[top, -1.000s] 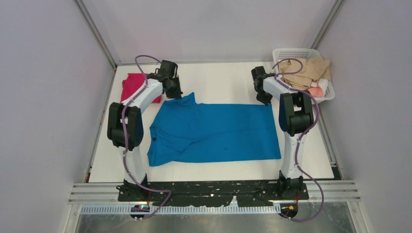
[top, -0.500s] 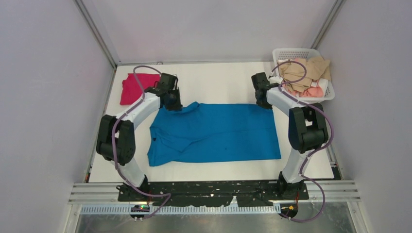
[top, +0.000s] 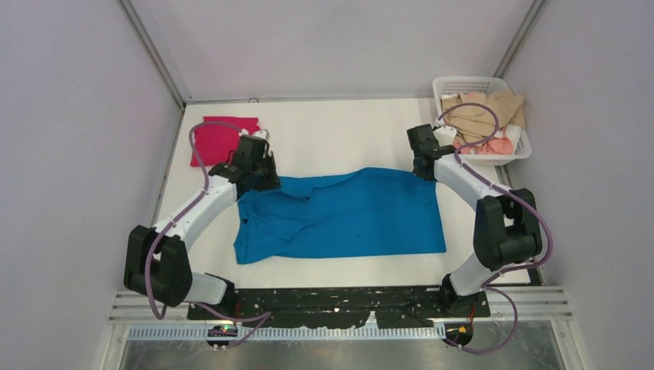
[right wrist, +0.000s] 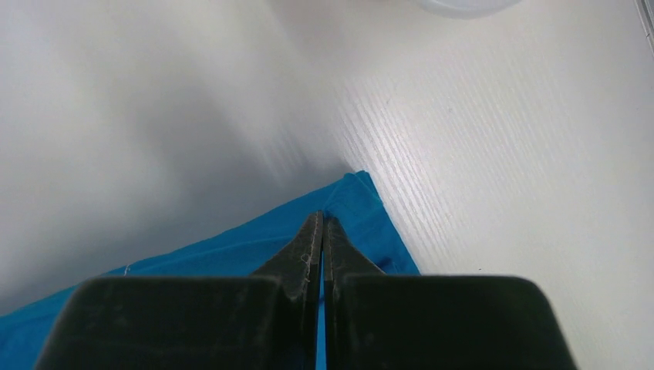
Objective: Fold and stack the t-shirts
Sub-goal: Fold the other side of the tshirt into a rectangle
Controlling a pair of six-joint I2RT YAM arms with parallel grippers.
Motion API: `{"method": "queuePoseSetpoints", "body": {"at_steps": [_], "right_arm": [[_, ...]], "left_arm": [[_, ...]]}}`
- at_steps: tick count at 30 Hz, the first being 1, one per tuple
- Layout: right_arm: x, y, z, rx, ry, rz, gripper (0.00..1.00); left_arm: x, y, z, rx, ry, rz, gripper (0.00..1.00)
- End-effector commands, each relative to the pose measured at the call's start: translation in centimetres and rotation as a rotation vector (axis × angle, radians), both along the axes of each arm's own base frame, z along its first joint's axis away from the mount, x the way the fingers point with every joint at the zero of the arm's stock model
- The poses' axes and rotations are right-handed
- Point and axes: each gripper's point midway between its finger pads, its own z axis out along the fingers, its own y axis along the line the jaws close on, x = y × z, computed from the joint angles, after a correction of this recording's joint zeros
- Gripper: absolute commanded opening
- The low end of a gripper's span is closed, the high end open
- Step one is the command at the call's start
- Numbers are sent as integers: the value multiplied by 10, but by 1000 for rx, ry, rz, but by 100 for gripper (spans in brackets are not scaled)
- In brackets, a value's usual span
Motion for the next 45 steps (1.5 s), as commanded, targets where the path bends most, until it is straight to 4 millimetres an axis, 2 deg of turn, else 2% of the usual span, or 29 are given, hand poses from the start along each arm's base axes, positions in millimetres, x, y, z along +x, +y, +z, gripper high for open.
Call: {"method": "queuePoseSetpoints", "body": {"at_steps": [1, 5, 6, 12, 16, 29, 36, 40, 45], "right_arm": [[5, 1, 20, -8, -75, 22, 5], [10, 0, 22, -25, -75, 33, 5], [11, -1, 23, -30, -74, 32, 5], [21, -5, 40, -73, -88, 42, 5], [20, -5, 44, -75, -87, 56, 5], [2, -9, 42, -86, -67, 84, 5], [-6, -10, 21, -90, -30, 97, 6], [-11, -11, 13, -94, -11, 96, 5], [-17, -16, 7, -117, 9, 82, 5]], "left_arm": [[-3, 1, 12, -36, -50, 31, 0], [-12, 4, 14, -43, -41, 43, 0], [-13, 10, 15, -22, -44, 66, 0], [-22, 20, 38, -6, -93, 87, 0], [-31, 28, 39, 14, -102, 96, 0], [-59, 33, 15, 20, -63, 53, 0], [-68, 27, -3, -11, -27, 35, 0], [-81, 22, -19, -39, 27, 13, 0], [-96, 27, -40, -37, 79, 34, 0]]}}
